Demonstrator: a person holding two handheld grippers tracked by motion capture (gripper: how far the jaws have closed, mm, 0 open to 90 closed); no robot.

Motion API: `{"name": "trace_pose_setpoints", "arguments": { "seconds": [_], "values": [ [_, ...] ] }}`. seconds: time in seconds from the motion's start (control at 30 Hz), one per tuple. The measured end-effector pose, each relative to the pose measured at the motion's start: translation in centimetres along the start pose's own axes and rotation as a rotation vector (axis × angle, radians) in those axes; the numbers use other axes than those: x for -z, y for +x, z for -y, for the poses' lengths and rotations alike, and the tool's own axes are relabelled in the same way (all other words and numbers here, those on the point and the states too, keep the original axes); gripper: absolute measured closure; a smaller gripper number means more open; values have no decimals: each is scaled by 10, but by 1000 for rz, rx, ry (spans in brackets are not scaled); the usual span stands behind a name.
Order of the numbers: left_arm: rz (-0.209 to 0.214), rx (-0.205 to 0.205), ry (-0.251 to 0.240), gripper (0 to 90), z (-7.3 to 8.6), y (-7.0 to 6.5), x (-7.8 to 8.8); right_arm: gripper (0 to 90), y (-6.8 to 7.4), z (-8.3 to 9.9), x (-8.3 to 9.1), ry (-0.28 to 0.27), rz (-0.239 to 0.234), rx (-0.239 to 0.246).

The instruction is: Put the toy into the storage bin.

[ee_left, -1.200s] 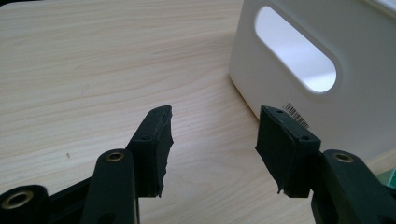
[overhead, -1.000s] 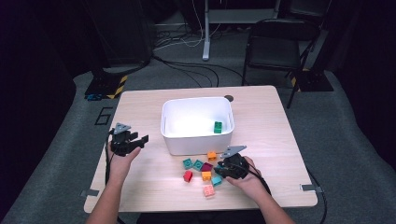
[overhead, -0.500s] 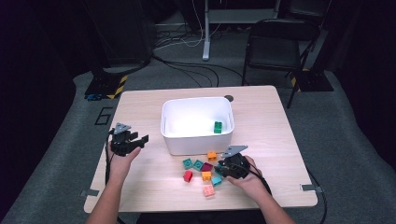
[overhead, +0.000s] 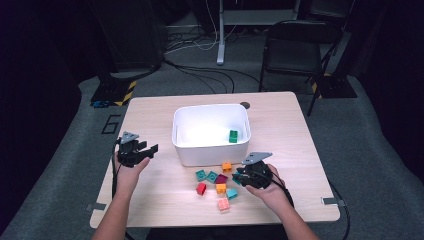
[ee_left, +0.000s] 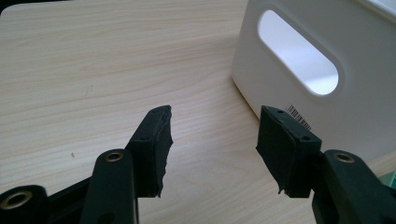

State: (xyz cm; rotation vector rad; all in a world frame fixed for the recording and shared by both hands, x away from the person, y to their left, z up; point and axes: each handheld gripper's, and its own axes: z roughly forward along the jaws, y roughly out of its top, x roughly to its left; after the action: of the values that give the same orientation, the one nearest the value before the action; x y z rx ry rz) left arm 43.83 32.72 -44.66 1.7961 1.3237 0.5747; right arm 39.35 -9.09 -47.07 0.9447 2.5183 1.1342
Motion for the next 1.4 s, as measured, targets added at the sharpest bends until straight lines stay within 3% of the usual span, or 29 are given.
{"name": "trace_pose_setpoints", "arguments": {
  "seconds": [0.23,0.6,0.83,1.17,1.4],
  "values": [
    [-3,3,3,441,0,1,-1,672,-3,-6,15,-31,9,-8],
    [-6,-1,7,441,1,0,-1,672,0,-18,35,-35,13,-3],
    [-5,1,4,441,1,-1,0,672,-1,-36,58,-59,22,-6],
    [-6,0,5,441,1,1,0,672,-13,-65,82,-74,-20,-17],
    [-8,9,-2,441,1,2,1,672,-17,-90,95,-87,-11,-2]
  ]
}}
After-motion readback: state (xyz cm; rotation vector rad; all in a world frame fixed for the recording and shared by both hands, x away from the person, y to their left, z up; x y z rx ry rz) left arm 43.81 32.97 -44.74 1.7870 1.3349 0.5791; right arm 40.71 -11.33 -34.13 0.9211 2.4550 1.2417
